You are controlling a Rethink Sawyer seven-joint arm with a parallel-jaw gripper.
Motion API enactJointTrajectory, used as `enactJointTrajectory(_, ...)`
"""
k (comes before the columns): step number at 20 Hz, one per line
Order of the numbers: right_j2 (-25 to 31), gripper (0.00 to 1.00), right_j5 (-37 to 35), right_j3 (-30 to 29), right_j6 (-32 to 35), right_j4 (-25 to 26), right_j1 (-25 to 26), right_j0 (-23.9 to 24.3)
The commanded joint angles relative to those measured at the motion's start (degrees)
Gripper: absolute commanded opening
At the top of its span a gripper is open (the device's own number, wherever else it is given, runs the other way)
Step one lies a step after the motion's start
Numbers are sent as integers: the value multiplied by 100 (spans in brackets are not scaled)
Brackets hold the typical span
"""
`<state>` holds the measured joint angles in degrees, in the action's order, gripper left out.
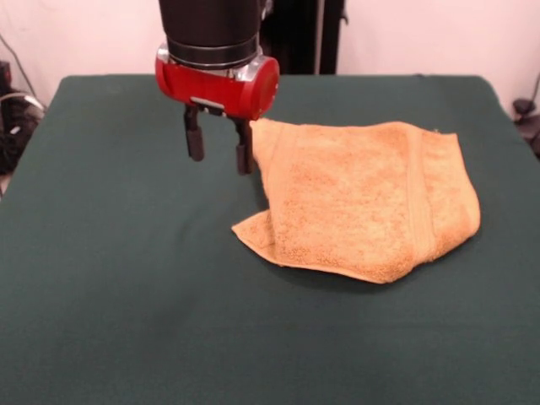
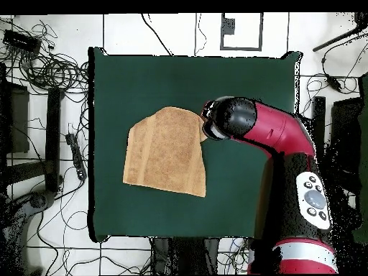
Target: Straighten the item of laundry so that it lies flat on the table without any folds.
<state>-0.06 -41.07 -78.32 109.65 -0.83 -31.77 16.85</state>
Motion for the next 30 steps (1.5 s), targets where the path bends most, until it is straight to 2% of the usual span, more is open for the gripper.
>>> enactJointTrajectory(1,188,100,-344,-99,1041,-242,284,-267)
enactJointTrajectory(12,71,100,166,-233,1306,-240,434,-452)
enactJointTrajectory(16,22,100,490,-76,1391,-250,546,-453)
enactJointTrajectory(30,8,100,190,-130,1389,-479,523,-416)
